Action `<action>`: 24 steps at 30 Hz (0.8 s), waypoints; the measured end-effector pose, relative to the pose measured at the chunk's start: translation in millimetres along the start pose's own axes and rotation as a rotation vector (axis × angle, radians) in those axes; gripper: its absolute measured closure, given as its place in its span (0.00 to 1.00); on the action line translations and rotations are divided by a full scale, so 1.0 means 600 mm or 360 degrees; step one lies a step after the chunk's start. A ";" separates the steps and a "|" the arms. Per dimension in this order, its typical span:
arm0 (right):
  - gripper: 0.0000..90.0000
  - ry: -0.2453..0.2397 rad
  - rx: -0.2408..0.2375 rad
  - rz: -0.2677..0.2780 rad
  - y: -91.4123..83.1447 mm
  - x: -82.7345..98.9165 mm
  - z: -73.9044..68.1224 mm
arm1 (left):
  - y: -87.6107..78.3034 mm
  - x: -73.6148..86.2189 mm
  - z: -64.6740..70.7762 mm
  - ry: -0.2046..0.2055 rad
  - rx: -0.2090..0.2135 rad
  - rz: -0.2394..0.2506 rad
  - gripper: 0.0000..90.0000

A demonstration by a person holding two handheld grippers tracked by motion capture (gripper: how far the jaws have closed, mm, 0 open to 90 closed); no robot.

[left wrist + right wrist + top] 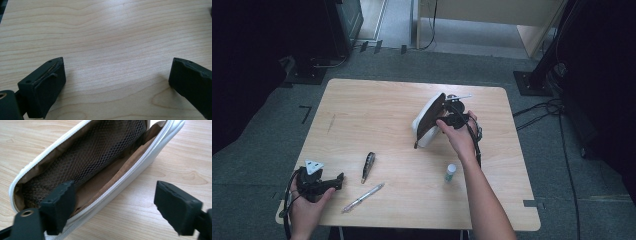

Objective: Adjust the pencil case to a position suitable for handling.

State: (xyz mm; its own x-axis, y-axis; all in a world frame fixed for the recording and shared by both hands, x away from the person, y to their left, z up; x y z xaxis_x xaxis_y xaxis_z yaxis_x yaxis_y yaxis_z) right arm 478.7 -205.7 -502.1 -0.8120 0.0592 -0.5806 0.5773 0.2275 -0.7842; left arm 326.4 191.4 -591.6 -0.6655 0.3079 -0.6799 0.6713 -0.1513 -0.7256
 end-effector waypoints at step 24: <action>0.50 0.0034 -0.0032 -0.0121 0.025 0.009 -0.005 | 0.000 0.000 0.000 0.0000 0.0000 0.0000 0.01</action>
State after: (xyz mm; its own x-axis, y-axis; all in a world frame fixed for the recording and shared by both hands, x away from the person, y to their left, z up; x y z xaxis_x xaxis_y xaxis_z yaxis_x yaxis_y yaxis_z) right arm 482.5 -199.2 -516.5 -0.8552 0.0615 -0.5147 0.5123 0.2518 -0.8211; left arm 326.4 191.4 -591.6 -0.6655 0.3078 -0.6799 0.6713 -0.1513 -0.7256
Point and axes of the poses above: each handheld gripper's, and its own axes: y roughly forward along the jaws, x roughly out of its underside, z roughly to its right, the point moved 10 cm from there along y, roughly forward along the jaws, and after that the axes turned 8 degrees about y, right-handed, at the moved point
